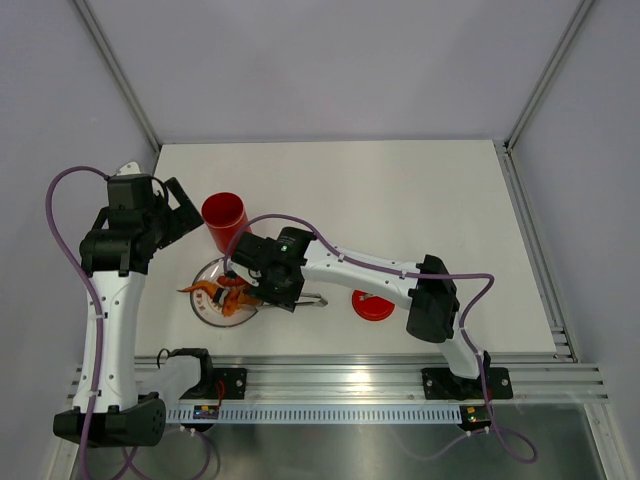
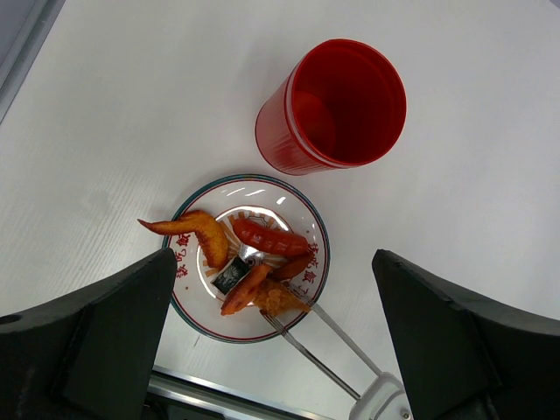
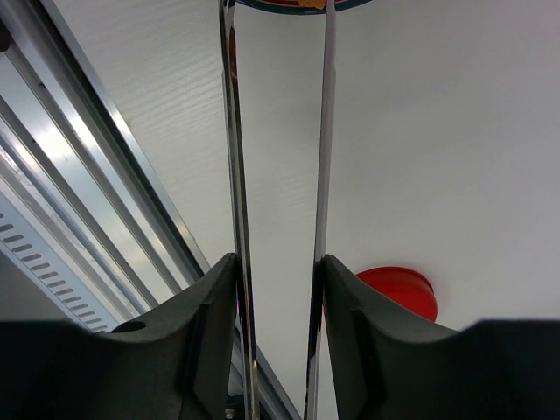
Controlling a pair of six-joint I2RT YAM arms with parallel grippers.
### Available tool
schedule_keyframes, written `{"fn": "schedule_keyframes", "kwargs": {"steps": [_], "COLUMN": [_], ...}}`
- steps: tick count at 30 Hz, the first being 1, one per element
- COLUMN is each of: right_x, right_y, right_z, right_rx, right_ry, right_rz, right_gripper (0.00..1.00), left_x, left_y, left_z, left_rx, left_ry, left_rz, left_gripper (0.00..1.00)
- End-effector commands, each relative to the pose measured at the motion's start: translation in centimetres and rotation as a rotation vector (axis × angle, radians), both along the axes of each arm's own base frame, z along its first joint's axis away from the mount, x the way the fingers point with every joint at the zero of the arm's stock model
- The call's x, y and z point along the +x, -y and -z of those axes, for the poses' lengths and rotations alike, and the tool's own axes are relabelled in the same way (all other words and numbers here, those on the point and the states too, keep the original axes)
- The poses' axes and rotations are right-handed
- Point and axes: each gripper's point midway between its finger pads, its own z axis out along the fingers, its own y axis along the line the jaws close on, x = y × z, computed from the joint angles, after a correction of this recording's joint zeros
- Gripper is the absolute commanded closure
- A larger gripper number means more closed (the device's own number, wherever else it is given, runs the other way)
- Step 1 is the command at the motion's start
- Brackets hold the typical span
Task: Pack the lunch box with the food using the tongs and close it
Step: Pick up the fake food from the plate.
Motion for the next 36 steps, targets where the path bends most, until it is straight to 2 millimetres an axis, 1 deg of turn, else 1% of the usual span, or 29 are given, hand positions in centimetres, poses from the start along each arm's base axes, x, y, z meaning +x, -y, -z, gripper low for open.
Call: {"fn": "schedule_keyframes", "kwargs": {"steps": [1, 3, 4, 6, 7, 11, 25, 30, 36], "right_x": [-0.6, -0.7, -0.7, -0.8, -0.8, -0.7, -0.6, 0.4, 1.1], "right_y": [-0.6, -0.5, -0.5, -0.5, -0.4, -0.6, -0.8, -1.5, -3.0], "right_z": [-2.6, -3.2, -3.3, -3.8, -3.9, -4.6, -6.7, -7.3, -7.9], "right_rx": [0.067, 0.079, 0.083, 0.095, 0.096, 0.12, 0.187, 0.224, 0.278], "right_ry": [0.007, 0.011, 0.013, 0.011, 0.012, 0.022, 0.051, 0.097, 0.123], "right_rz": [-0.038, -0.038, -0.038, -0.038, -0.038, -0.04, -0.039, -0.013, 0.005], "right_gripper": [0.66, 0.7, 0.77, 0.83, 0.89, 1.0, 1.0, 1.0, 1.0], "left_x": [0.1, 0.1, 0.2, 0.2, 0.2, 0.2, 0.2, 0.2, 0.4], "left_y": [0.2, 0.2, 0.2, 0.3, 0.2, 0.1, 0.1, 0.0, 0.1], "left_z": [-0.9, -0.8, -0.9, -0.9, -1.0, -1.1, -1.2, -1.2, -0.8], "left_rx": [-0.004, -0.007, -0.005, -0.01, -0.008, -0.004, -0.003, -0.003, -0.01], "left_ry": [0.044, 0.04, 0.044, 0.045, 0.046, 0.049, 0.046, 0.048, 0.039], "left_rz": [0.017, 0.017, 0.016, 0.017, 0.018, 0.013, 0.008, 0.005, 0.009], "left_gripper": [0.01, 0.01, 0.01, 0.01, 0.01, 0.01, 0.01, 0.01, 0.01]}}
